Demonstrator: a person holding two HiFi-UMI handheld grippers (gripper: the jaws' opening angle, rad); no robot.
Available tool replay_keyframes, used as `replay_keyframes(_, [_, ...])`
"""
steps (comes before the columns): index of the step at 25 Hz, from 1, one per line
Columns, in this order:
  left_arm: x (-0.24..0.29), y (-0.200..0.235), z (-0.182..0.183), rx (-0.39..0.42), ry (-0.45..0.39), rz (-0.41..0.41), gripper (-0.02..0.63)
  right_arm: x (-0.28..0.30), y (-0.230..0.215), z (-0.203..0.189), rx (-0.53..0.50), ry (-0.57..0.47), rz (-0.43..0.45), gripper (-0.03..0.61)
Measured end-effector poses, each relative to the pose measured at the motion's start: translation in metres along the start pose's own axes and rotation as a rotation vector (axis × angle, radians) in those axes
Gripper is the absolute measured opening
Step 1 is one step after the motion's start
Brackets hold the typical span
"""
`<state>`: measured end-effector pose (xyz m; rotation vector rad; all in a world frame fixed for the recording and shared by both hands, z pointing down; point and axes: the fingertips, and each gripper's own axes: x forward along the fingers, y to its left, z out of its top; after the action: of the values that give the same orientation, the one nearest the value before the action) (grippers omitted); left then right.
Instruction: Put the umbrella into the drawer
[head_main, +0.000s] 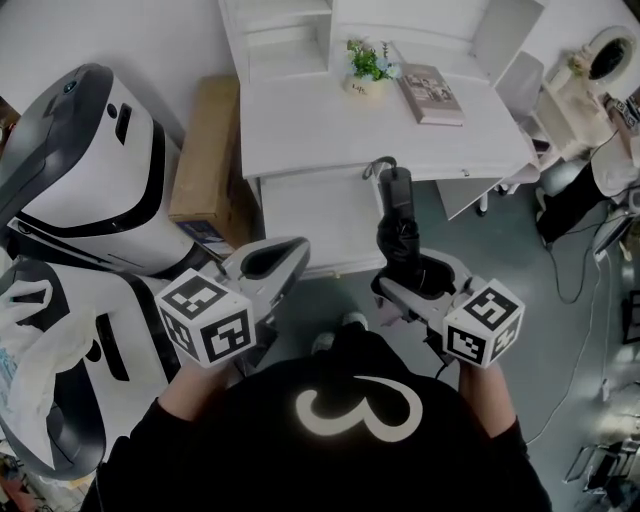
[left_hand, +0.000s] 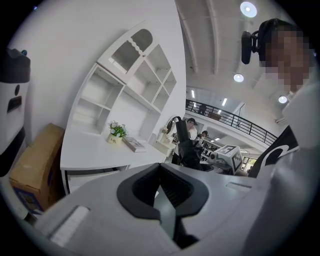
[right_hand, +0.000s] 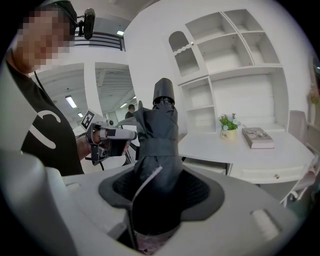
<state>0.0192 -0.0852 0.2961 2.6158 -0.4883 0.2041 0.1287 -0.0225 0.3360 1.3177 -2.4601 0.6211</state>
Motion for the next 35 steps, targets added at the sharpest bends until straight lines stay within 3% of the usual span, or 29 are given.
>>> replay_keyframes(8, [0.007,0.042,0.0,-0.052,0.001,0.08,0.008,0.048,-0.033,0.02,-0.093,0.071,0.046,0.238])
replay_keyframes(17, [0.026,0.106,0.012,-0.121,0.016,0.169,0.008,0.125,-0.086,0.021,-0.171,0.218,0.122,0.238])
replay_keyframes(25, [0.029,0.16,0.013,-0.201,0.002,0.277,0.006,0.184,-0.113,-0.001,-0.245,0.375,0.211,0.238])
replay_keyframes(35, [0.035,0.2,0.003,-0.269,0.014,0.361,0.006,0.24,-0.13,-0.056,-0.348,0.567,0.306,0.238])
